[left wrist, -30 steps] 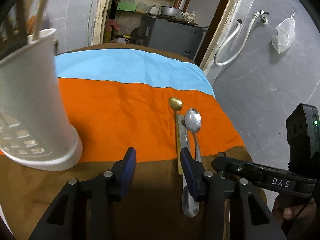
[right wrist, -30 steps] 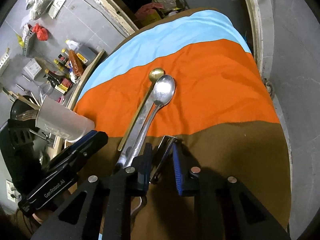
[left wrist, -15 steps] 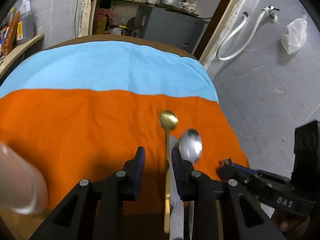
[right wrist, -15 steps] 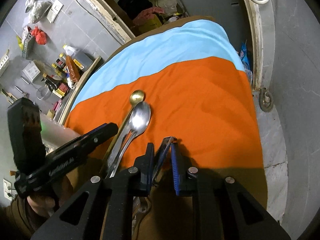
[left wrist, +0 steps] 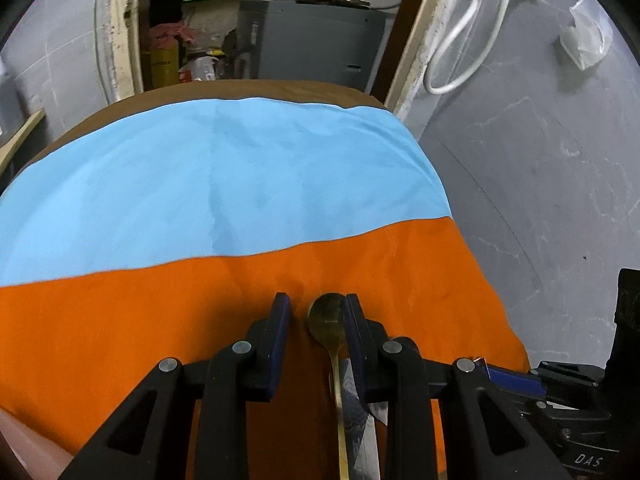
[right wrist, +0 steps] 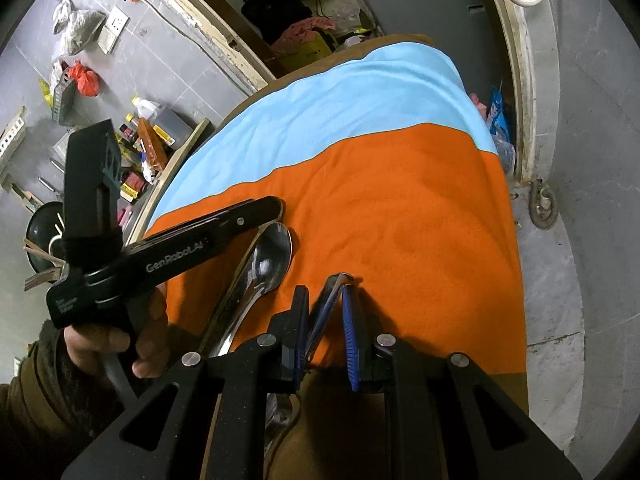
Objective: Organize utensils
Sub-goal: 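Grasp the gold spoon with the left tool while the right tool grasps the metal tongs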
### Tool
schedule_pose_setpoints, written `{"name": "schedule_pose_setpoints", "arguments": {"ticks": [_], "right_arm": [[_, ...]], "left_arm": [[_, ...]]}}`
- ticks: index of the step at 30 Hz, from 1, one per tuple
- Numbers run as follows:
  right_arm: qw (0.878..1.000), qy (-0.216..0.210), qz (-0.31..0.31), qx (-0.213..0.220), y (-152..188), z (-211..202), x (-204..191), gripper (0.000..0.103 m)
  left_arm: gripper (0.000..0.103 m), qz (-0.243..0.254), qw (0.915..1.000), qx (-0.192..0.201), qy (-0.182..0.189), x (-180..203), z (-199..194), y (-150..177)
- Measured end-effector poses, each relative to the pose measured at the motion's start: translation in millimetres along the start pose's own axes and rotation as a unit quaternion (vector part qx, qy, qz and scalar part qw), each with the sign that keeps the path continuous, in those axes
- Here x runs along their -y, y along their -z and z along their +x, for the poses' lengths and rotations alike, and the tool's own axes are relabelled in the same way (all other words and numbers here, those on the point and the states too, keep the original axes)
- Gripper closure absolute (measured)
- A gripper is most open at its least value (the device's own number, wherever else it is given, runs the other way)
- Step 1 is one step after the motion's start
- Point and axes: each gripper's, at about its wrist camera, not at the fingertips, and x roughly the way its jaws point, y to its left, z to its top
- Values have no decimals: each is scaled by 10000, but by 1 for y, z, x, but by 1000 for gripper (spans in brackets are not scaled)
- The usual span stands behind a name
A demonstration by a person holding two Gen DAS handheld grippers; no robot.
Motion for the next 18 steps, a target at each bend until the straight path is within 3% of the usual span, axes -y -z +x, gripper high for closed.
{"name": "schedule_pose_setpoints", "arguments": {"ticks": [6,9,18], "right_arm": [[10000,-6,29,31,0,1,0,88],[10000,-10,39,38,0,1,1,88],[10000,48,57,-17,-2,1,1,88]], "left_arm": [[78,211,9998,-73,-3,4,3,-4],[90,358,9993,-91,-15,9,2,-2],[99,230,9996,-35,137,11,-6,0]]}}
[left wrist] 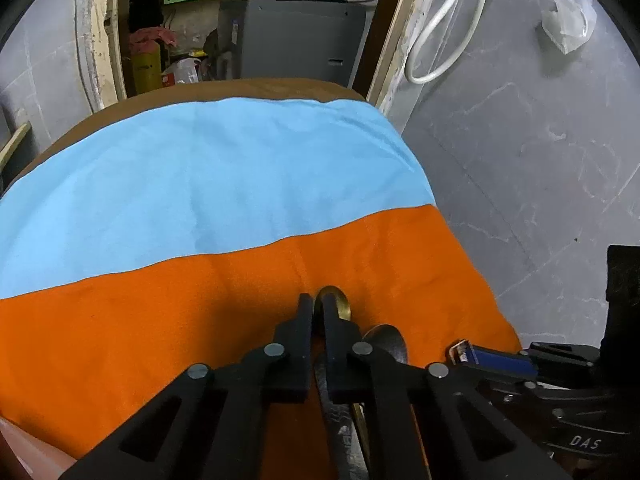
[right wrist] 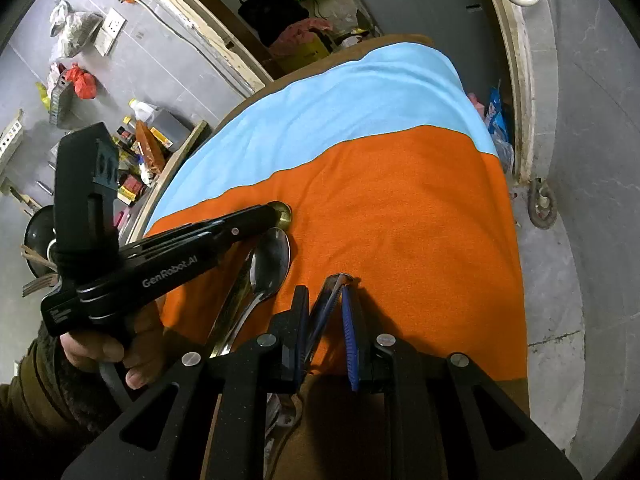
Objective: Organize utensils
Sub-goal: 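Grasp the gold spoon with the left tool while the right tool grasps the metal tongs, then carry the gold spoon and tongs over the white caddy and open both tools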
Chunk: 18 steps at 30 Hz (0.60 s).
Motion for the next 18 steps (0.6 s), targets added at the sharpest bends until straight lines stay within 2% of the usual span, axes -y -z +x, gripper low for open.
{"name": "schedule_pose_setpoints", "arguments": {"ticks": [7,11,18], "right_arm": [[9994,277,66,-219,-5,2,-7,88],[9972,630,-61,-386,-8,4,-17,87],[9881,1336,-455,-610,-10,7,-38,87]], "left_arm": [[100,42,9986,379,-376,7,-30,15],[100,-103,9968,601,-514,3,-50,30],[100,-303,9926,1052,-516,-1,-87,50]]}}
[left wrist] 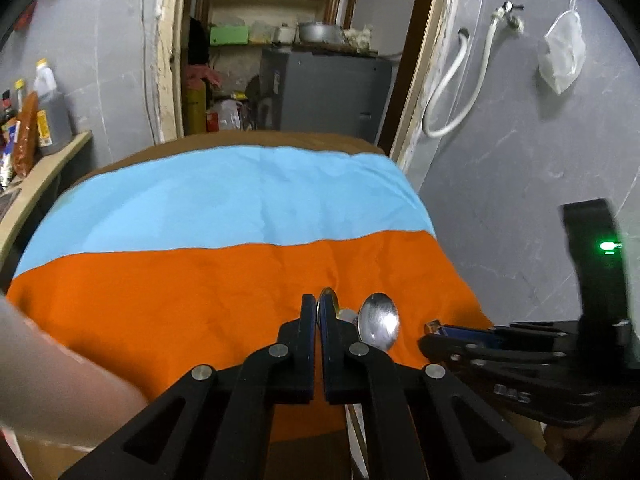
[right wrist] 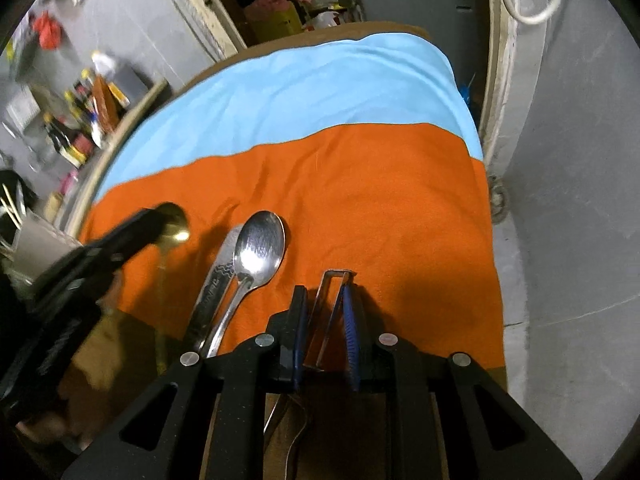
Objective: Organize utensils
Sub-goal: 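Carry the gold spoon and tongs over the white caddy and open both tools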
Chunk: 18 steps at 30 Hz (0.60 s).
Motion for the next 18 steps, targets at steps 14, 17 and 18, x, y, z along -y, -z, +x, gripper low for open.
{"name": "schedule_pose_setpoints", "arguments": {"ticks": [14,17,18], "right_arm": [[9793,-708,227,1882,36,-90,-18,92],[9709,-704,200,2281,41,-113,-32,92],[9673,-725,192,2421,41,-121,-39,92]], "left_arm": [[100,63,9892,1456,-163,-7,-101,2],[100,-3,9856,1687,-128,-18,-127,-5],[100,-11,9846,1746,-127,-20,-133,-7]]}}
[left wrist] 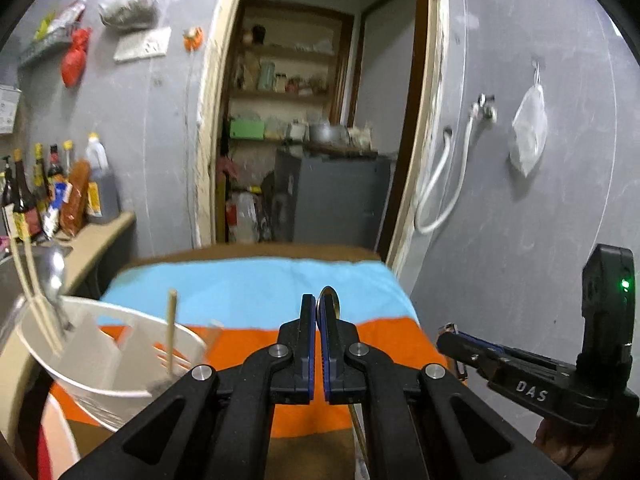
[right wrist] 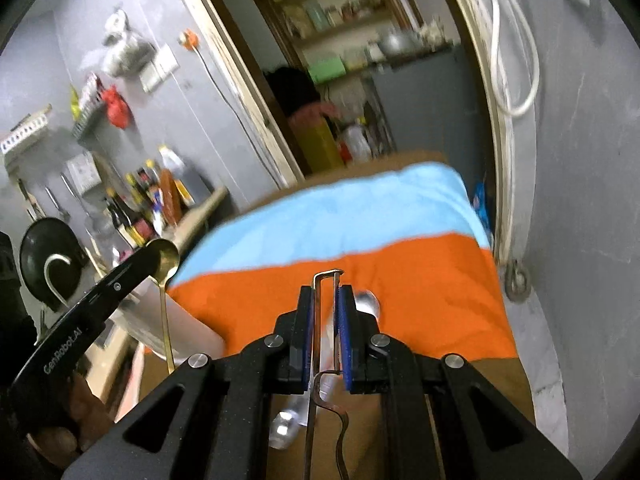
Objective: Organize utensils
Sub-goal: 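Carry the gold spoon and tongs over the white caddy and open both tools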
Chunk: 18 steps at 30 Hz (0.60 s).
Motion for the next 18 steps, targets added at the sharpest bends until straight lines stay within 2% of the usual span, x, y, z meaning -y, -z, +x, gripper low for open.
{"name": "schedule_pose_setpoints", "arguments": {"ticks": [6,11,14,18], "right_arm": [[9962,-385,-91,773,-30,-31,-47,92],[9878,-775,-79,1349,-51,-44,-88,92],[9810,-1028,-38,1647,-62,-46,-113,92],[9711,-1344,35,1970,-71,-38,-145,92]], "left_arm": [[100,-321,9991,244,117,-35,-32,-28],[100,-637,9966,503,158,-67,-56,-50],[100,-632,9956,691,-35,-89,-68,-61],[100,-560,9933,884,-488,-123,-75,-72]]}}
